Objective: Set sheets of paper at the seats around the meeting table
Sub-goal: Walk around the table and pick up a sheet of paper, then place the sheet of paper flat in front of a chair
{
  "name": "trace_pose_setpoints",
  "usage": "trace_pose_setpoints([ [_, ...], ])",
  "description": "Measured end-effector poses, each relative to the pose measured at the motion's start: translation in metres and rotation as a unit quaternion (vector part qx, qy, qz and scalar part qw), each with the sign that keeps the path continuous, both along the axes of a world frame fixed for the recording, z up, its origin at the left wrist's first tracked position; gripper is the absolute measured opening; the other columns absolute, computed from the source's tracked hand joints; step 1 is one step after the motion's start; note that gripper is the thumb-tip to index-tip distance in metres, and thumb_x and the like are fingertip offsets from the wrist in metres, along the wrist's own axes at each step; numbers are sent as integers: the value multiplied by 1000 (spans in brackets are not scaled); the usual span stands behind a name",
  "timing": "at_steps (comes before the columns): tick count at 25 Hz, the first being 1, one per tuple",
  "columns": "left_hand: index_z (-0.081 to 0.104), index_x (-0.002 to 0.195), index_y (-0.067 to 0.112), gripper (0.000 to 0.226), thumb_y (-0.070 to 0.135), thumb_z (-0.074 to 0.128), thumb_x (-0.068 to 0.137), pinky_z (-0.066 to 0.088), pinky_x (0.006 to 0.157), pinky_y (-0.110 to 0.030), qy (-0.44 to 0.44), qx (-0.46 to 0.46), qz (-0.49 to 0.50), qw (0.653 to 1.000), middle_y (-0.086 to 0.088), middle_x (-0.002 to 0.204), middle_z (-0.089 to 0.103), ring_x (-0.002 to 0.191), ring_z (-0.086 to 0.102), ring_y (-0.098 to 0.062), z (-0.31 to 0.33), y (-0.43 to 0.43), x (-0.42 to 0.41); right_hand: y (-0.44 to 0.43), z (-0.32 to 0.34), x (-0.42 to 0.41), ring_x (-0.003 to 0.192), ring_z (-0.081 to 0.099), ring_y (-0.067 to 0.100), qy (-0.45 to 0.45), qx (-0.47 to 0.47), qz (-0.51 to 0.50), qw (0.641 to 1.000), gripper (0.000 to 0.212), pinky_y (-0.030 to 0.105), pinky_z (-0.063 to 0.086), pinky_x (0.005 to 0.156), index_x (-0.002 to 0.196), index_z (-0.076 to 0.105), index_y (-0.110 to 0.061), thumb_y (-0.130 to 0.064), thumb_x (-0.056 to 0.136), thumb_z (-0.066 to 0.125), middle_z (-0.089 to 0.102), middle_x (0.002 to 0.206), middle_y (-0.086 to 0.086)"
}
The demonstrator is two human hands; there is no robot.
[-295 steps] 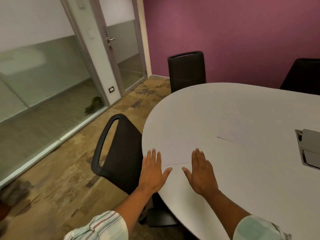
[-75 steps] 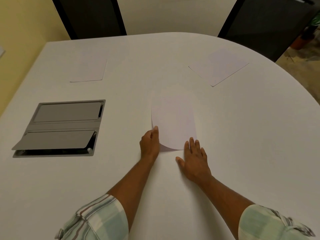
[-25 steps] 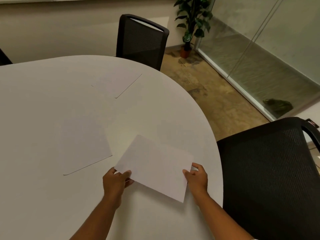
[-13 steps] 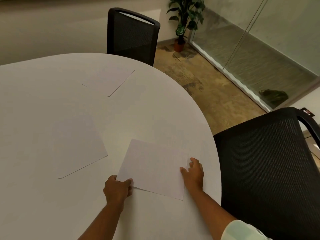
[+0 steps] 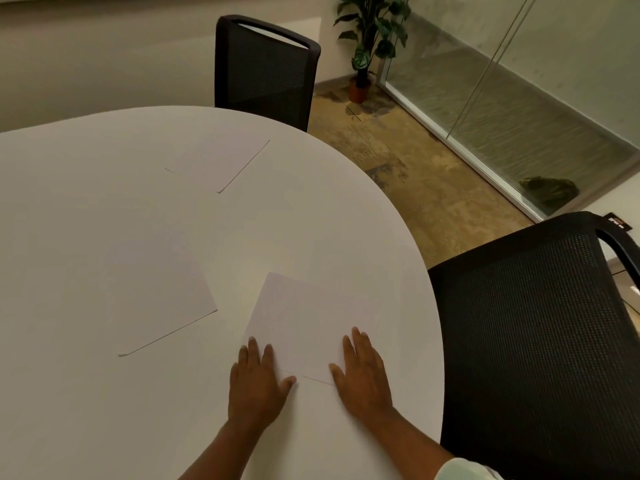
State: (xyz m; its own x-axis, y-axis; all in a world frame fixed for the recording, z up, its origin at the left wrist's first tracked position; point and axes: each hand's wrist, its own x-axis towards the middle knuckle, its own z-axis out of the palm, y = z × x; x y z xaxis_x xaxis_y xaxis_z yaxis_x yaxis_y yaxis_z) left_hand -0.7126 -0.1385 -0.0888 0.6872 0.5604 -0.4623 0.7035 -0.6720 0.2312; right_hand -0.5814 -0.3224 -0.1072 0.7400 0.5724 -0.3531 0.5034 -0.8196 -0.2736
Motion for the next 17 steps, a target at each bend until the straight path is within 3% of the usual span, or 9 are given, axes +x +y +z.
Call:
trace_pose_setpoints([
  [4,10,169,18,90,67,44,102,15,132,-51,9,8,-19,1000,-18,178,-4,165,1,-37,-3,2,0,4,3,10,163,-5,25,-11,-1,15,1000,70,39,2,130,167,11,-15,-50,109,29,-6,176,9],
  [11,18,167,19,87,65,50,100,20,131,-51,-25,12,-9,1000,-18,178,5,164,10,-38,-7,7,1,5,5,15,162,-5,25,-8,-22,21,1000,72,40,4,130,167,9,-15,-51,109,32,-8,175,9],
  [17,13,168,18,87,65,44,102,12,132,-49,-34,11,50,998,-15,178,2,165,5,-35,5,27,-24,20,7,8,162,10,24,-39,29,48,998,74,44,19,128,165,23,-14,-50,105,47,8,175,5],
])
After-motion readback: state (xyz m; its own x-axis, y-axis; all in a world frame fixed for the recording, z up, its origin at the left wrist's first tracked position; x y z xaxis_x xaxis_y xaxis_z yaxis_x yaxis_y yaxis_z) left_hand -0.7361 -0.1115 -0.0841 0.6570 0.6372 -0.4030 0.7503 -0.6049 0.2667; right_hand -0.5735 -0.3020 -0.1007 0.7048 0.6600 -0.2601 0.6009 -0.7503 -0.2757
